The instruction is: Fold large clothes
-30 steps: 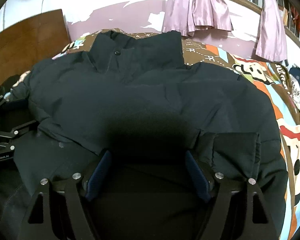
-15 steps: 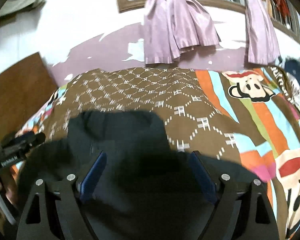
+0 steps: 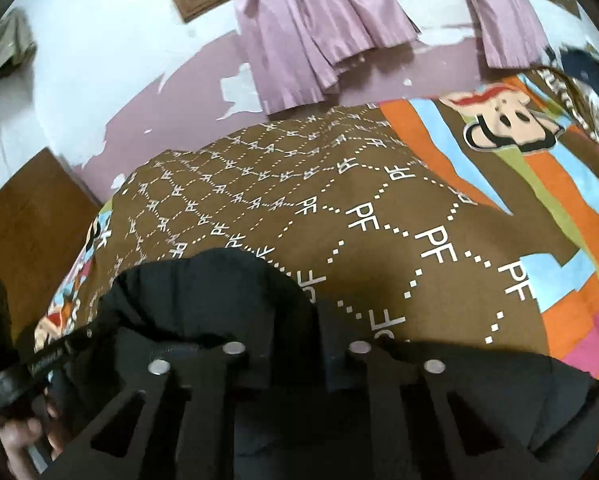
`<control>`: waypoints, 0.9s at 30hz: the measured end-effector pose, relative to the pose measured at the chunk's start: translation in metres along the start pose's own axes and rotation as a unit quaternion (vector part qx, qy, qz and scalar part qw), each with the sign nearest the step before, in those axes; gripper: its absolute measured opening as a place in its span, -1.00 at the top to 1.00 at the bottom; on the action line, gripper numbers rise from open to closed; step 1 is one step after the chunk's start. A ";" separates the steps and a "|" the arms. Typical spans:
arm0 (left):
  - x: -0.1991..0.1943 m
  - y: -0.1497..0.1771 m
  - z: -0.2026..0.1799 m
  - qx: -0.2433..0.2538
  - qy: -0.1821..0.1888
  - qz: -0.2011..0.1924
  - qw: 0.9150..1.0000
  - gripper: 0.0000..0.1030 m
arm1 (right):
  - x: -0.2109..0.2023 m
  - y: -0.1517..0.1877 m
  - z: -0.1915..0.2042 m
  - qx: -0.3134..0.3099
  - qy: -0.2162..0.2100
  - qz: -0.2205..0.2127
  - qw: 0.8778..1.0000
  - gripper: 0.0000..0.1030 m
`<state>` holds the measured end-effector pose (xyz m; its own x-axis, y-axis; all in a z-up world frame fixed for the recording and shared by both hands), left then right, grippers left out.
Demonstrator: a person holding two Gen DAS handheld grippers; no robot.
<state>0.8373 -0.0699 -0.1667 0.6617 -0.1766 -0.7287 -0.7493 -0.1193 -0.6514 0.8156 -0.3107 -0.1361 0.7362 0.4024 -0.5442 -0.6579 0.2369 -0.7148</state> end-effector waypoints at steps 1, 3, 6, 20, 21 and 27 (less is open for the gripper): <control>0.000 0.001 0.000 -0.003 -0.002 0.003 1.000 0.84 | -0.007 0.001 0.002 -0.003 -0.006 -0.003 1.000 0.77; -0.009 -0.001 0.003 -0.001 -0.010 -0.003 1.000 0.90 | -0.023 0.008 0.006 -0.008 -0.011 -0.001 1.000 0.81; -0.031 0.004 0.007 0.012 -0.028 -0.008 1.000 0.93 | -0.052 0.024 0.012 -0.041 -0.009 0.012 0.999 0.86; -0.064 0.120 0.001 0.139 -0.046 0.037 0.989 0.94 | -0.033 0.132 -0.023 -0.101 0.066 0.077 0.990 0.90; -0.057 0.126 0.003 0.143 -0.051 0.037 0.988 0.94 | -0.031 0.131 -0.023 -0.103 0.070 0.076 0.989 0.90; -0.036 0.130 0.008 0.124 -0.028 0.023 0.992 0.94 | -0.055 0.121 -0.018 -0.087 0.033 0.039 0.995 0.83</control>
Point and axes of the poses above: each gripper's, at about its wrist camera, not at the fingertips, and x roughly the way its jaws point, z to its left, y to its underside, the point moved 10 cm from there along x, roughly the way its jaws point, and after that the axes turned 9 degrees about -y, right-handed, at the moved point
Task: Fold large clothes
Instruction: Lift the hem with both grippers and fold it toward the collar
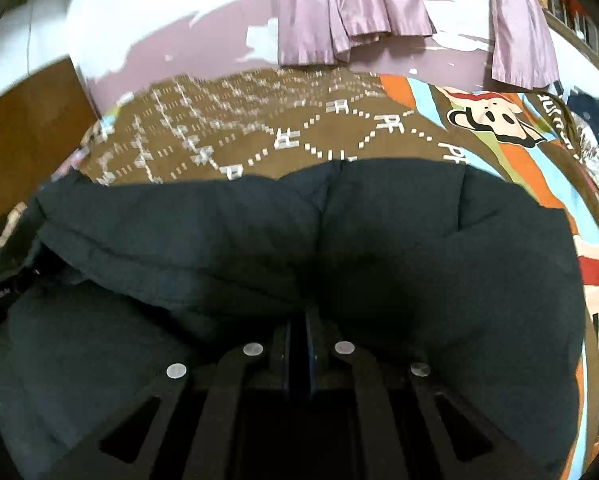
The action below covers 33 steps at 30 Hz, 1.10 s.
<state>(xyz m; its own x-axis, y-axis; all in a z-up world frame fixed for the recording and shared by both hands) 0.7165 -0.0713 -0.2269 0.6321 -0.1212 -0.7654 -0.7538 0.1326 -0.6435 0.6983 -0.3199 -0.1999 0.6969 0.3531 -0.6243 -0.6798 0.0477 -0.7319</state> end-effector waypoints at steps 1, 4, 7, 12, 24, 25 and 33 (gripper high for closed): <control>-0.003 -0.001 0.003 -0.006 0.010 -0.003 1.000 0.92 | -0.007 -0.003 0.001 0.001 -0.003 -0.008 1.000 0.79; -0.024 0.000 0.015 -0.025 0.027 -0.005 0.999 0.69 | -0.034 -0.019 0.004 -0.011 -0.003 -0.039 0.999 0.72; -0.053 -0.006 0.025 -0.020 0.012 -0.041 0.999 0.53 | -0.054 -0.050 0.013 -0.015 -0.015 -0.075 0.997 0.71; -0.101 -0.063 0.024 -0.029 0.015 -0.181 0.983 0.05 | -0.019 -0.107 0.057 0.021 -0.116 -0.056 0.991 0.71; -0.022 -0.062 -0.047 0.040 0.161 0.006 0.986 0.81 | 0.057 -0.008 0.066 -0.024 -0.123 0.180 0.976 0.88; -0.019 -0.048 -0.054 0.062 0.155 0.017 0.986 0.92 | 0.061 -0.005 0.064 -0.022 -0.120 0.184 0.975 0.89; 0.018 0.005 -0.075 0.187 0.027 0.052 0.981 0.99 | 0.087 0.014 0.053 -0.026 -0.076 0.175 0.981 0.97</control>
Point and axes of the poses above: each gripper's, at about its wrist camera, not at the fingertips, and x roughly the way its jaws point, z to its left, y to its underside, the point moved 10 cm from there along x, roughly the way its jaws point, and after that the axes turned 9 degrees about -y, right-handed, at the moved point
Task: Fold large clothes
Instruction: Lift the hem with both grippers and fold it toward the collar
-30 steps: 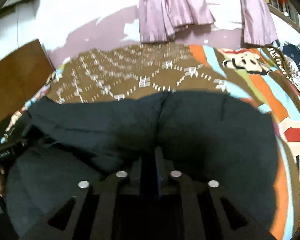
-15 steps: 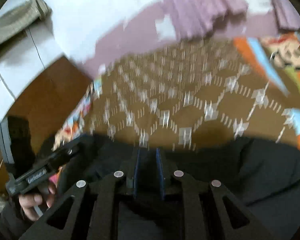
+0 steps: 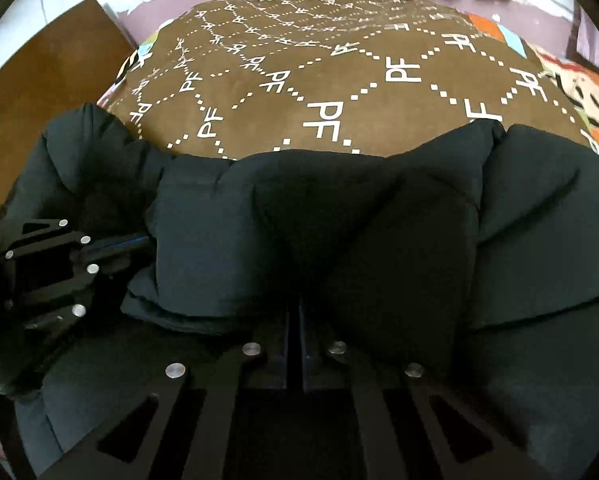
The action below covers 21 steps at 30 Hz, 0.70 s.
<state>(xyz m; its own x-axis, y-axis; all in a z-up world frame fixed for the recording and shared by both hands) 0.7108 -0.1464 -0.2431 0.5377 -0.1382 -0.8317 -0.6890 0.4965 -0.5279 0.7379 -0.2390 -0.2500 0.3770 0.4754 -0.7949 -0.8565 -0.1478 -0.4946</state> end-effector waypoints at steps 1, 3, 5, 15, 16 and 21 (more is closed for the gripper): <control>0.005 0.002 -0.002 0.009 -0.014 0.000 1.000 0.99 | -0.003 0.000 0.000 0.002 -0.005 -0.006 1.000 0.97; 0.006 0.005 -0.005 0.020 -0.032 -0.008 0.999 0.99 | -0.024 0.001 0.002 0.001 -0.010 -0.041 0.999 0.97; 0.001 0.007 -0.003 0.011 -0.025 -0.025 0.999 0.99 | -0.050 0.003 0.005 -0.018 0.007 -0.078 0.997 0.96; -0.014 0.024 -0.008 -0.002 0.025 -0.030 0.999 0.99 | -0.039 0.018 -0.038 0.039 0.051 -0.076 0.995 1.00; -0.011 0.023 -0.008 0.002 0.016 -0.021 1.000 0.99 | -0.041 0.021 -0.038 0.037 0.053 -0.074 0.995 1.00; -0.008 0.026 -0.009 0.009 -0.007 -0.024 1.000 0.99 | -0.066 0.022 -0.030 0.034 0.029 -0.120 0.992 0.93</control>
Point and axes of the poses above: each gripper's, at about its wrist camera, not at the fingertips, and x roughly the way its jaws point, z to its left, y to its underside, the point moved 10 cm from there along x, roughly the way its jaws point, and after that the axes turned 9 degrees about -y, right-handed, at the moved point
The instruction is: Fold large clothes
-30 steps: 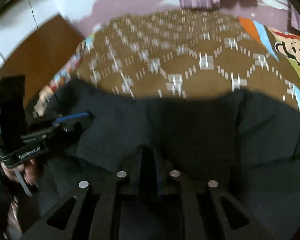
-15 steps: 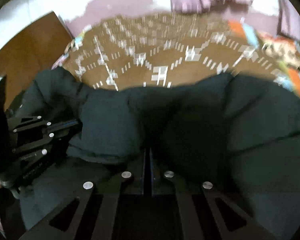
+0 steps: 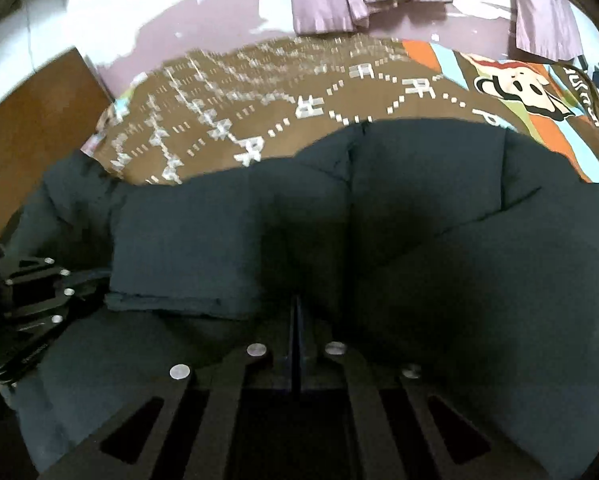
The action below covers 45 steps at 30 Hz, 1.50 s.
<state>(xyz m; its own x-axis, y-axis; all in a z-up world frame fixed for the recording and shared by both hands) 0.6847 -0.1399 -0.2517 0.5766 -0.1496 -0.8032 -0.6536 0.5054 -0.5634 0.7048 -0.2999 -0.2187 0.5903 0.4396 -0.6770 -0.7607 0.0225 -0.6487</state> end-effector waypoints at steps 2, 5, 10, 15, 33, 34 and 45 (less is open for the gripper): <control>-0.007 0.001 0.003 -0.009 0.001 -0.012 1.000 0.99 | -0.020 -0.006 0.011 -0.012 0.002 -0.030 0.999 0.69; -0.022 -0.002 0.007 -0.050 0.004 -0.021 0.999 0.94 | -0.049 -0.011 0.023 -0.030 0.015 -0.060 0.998 0.20; -0.061 -0.012 0.015 -0.093 -0.016 -0.059 0.994 0.28 | -0.083 -0.011 0.040 -0.029 0.018 -0.074 0.997 0.07; -0.121 -0.020 0.032 -0.160 -0.028 -0.112 0.980 -0.11 | -0.133 -0.010 0.063 -0.034 0.017 -0.101 0.994 -0.33; -0.310 0.007 -0.004 -0.191 -0.051 -0.158 0.967 -0.90 | -0.298 0.058 0.175 -0.118 -0.006 -0.112 0.987 -0.97; -0.321 0.011 -0.008 -0.189 -0.056 -0.161 0.967 -0.90 | -0.302 0.063 0.180 -0.123 -0.009 -0.111 0.986 -0.97; -0.394 0.077 -0.043 -0.163 -0.097 -0.177 0.966 -0.90 | -0.328 0.133 0.221 -0.158 -0.028 -0.073 0.984 -0.99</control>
<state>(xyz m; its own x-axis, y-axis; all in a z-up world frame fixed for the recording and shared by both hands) 0.3861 -0.0789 0.0134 0.8524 -0.0861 -0.5157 -0.5002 0.1532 -0.8523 0.3498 -0.2426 -0.0062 0.6647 0.5007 -0.5545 -0.5421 -0.1874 -0.8191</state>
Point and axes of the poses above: each gripper's, at about its wrist camera, not at the fingertips, and x roughly the way its jaws point, z to its left, y to its underside, the point moved 10 cm from there along x, roughly the way its jaws point, and after that the axes turned 9 degrees about -y, right-handed, at the moved point
